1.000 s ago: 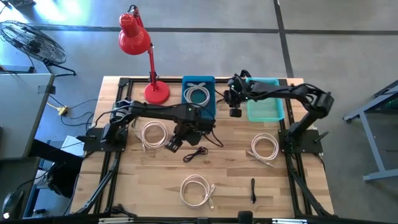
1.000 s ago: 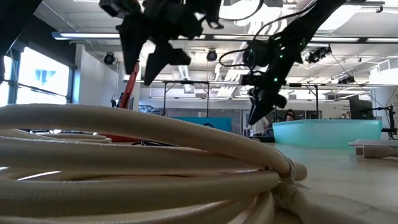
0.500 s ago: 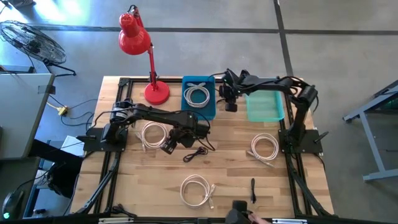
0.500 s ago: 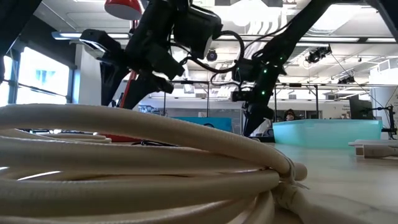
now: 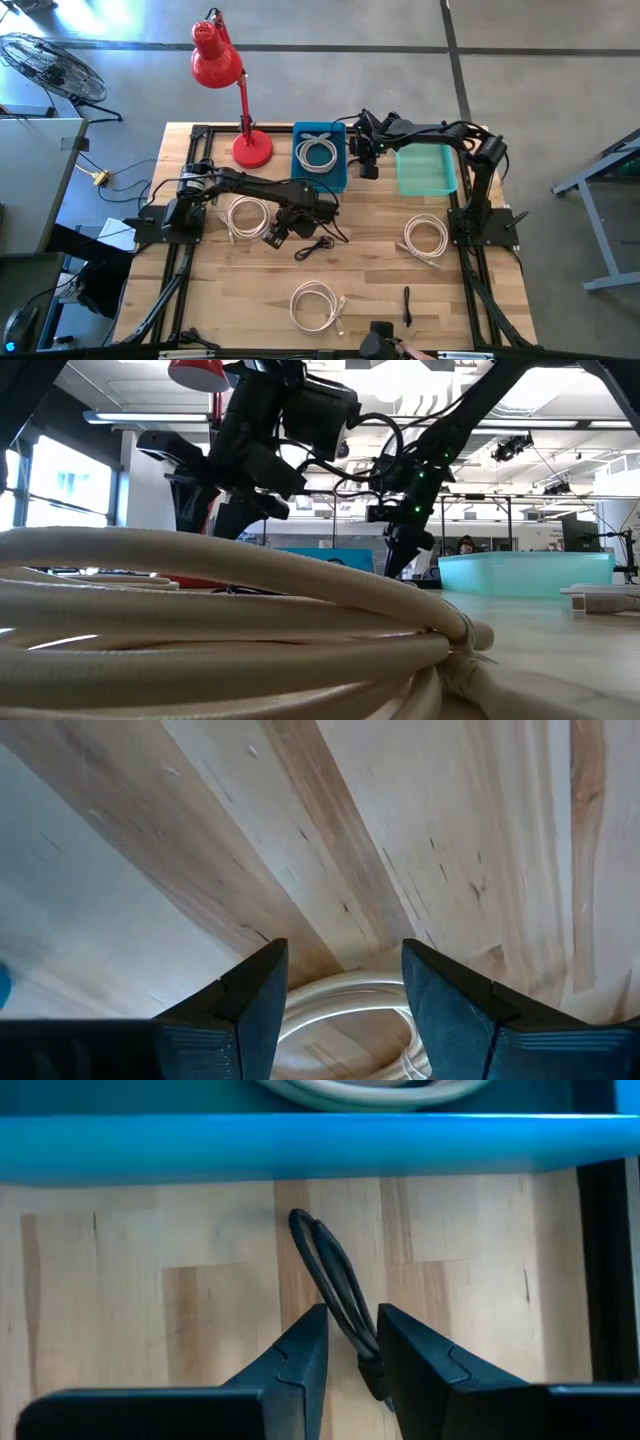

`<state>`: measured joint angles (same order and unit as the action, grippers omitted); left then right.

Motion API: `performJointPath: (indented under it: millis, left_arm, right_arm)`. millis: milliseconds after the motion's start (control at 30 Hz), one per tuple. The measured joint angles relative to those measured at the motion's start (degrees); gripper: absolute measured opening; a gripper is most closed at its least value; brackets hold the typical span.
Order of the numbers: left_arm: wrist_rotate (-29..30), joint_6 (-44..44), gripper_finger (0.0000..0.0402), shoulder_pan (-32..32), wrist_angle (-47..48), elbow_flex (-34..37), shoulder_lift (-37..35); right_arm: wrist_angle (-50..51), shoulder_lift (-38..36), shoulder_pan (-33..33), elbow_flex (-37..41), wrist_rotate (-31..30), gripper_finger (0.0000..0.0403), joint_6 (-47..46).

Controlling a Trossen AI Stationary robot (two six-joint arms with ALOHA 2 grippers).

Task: Pick & Place USB Port
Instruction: Put the black charger cable in the green bin

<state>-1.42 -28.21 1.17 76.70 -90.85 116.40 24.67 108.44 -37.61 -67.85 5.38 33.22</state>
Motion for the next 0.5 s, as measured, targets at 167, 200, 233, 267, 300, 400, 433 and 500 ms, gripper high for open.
performJointPath:
  millis: [167, 200, 233, 267, 300, 400, 433, 500]
  left_arm:
    - [0.5, 1.0, 0.0192, 0.0, -0.5, 0.0, 0.0]
    - [0.6, 1.5, 0.0192, 0.0, -0.5, 0.0, 0.0]
    - [0.5, 1.6, 0.0192, 0.0, -0.5, 0.0, 0.0]
    - [0.5, 1.7, 0.0192, 0.0, -0.6, 0.0, 0.0]
    - [0.5, 1.9, 0.0192, 0.0, -0.7, 0.0, 0.0]
    - [0.5, 2.9, 0.0192, 0.0, -0.7, 0.0, 0.0]
    - [0.5, 3.1, 0.0192, 0.0, -0.7, 0.0, 0.0]
    - [0.5, 3.2, 0.0192, 0.0, -1.0, 0.0, 0.0]
  right_arm:
    - [0.1, 1.3, 0.0, 0.0, 2.2, 0.0082, -0.1]
    - [0.1, 1.8, 0.0, 0.0, 2.2, 0.0082, -0.1]
    - [0.1, 2.4, 0.0, 0.1, 2.2, 0.0082, -0.1]
    - [0.1, 2.9, 0.0, 0.1, 2.4, 0.0082, -0.1]
    - [0.0, 3.4, 0.0, 0.1, 2.3, 0.0082, -0.1]
    - [0.0, 4.2, 0.0, -0.1, 2.1, 0.0065, -0.2]
    - [0.0, 4.2, 0.0, -0.1, 1.9, 0.0054, -0.2]
    - [-0.1, 4.3, 0.1, -0.1, 1.6, 0.0021, -0.2]
